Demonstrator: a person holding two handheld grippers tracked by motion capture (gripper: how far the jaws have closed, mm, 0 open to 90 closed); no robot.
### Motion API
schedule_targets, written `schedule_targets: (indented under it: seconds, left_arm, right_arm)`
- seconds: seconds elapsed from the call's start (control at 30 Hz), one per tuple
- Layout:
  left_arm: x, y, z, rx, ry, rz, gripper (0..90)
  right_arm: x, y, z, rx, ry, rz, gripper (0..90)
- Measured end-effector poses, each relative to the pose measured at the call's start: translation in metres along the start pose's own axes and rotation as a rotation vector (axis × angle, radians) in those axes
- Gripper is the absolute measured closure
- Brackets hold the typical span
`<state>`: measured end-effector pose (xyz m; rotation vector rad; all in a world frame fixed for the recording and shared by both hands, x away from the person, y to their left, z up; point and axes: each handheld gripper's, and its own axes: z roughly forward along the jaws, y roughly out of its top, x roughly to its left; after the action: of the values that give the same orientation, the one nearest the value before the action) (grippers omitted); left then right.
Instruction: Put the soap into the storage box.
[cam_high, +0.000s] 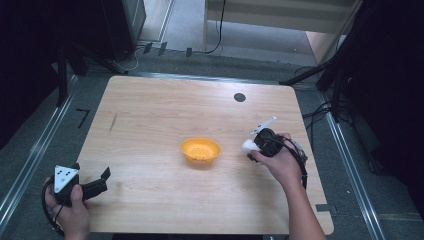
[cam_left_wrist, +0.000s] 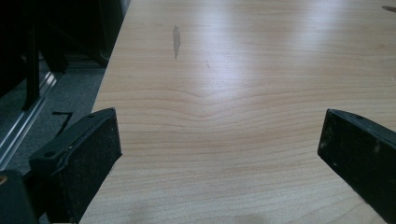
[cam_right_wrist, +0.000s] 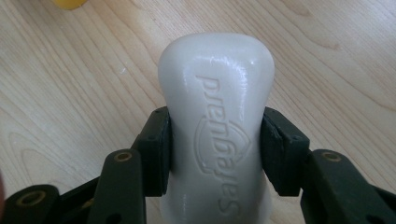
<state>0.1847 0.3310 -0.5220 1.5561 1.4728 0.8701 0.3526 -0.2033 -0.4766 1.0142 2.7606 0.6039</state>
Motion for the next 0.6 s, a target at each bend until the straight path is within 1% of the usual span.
schedule_targets:
  seconds: [0.2, 0.3, 0.33, 0.6]
  left_arm:
    - [0.0, 0.0, 0.0, 0.0, 0.0, 0.002, 0.0]
    - [0.0, 0.0, 0.0, 0.001, 0.0, 0.002, 0.0]
    - [0.0, 0.0, 0.0, 0.001, 0.0, 0.004, 0.0]
    - [0.0, 0.0, 0.0, 0.0, 0.0, 0.003, 0.0]
  right_arm:
    - [0.003, 0.005, 0.0, 0.001, 0.009, -0.027, 51.1]
    - [0.004, 0.007, -0.001, -0.005, 0.013, -0.026, 51.1]
    - [0.005, 0.009, -0.001, -0.008, 0.021, -0.033, 51.1]
    - [0.009, 0.016, -0.001, -0.012, 0.026, -0.055, 51.1]
